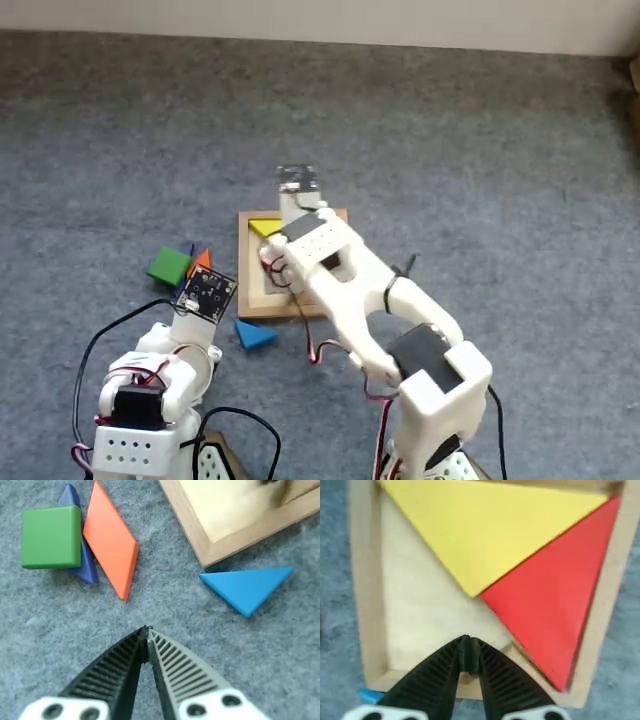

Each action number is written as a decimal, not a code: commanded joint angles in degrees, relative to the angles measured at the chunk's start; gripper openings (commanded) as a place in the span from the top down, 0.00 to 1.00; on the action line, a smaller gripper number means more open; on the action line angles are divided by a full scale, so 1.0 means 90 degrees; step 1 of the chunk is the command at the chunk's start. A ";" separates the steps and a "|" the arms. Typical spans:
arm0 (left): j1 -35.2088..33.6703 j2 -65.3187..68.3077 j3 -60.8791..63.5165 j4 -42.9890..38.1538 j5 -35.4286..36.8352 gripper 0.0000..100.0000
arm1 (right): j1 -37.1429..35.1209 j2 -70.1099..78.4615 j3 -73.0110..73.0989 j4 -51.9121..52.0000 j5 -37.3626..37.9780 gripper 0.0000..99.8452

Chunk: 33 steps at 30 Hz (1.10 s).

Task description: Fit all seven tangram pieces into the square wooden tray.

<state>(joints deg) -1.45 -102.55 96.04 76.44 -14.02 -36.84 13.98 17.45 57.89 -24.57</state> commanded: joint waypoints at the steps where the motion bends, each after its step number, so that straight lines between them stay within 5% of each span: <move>1: -0.0024 -0.0200 0.0122 0.0029 0.0049 0.99 | 0.0415 -0.0132 0.0220 0.0005 0.0088 1.00; 24: -0.0024 -0.0200 0.0122 0.0029 0.0049 0.99 | 0.0591 -0.3306 -0.0132 0.1685 0.0625 1.00; 33: -0.0024 -0.0200 0.0122 0.0029 0.0049 0.99 | 0.0972 -0.4557 0.1118 0.1832 0.0635 1.00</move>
<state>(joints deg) -1.45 -102.55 96.04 76.44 -14.02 -29.63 -21.54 25.71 73.89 -19.74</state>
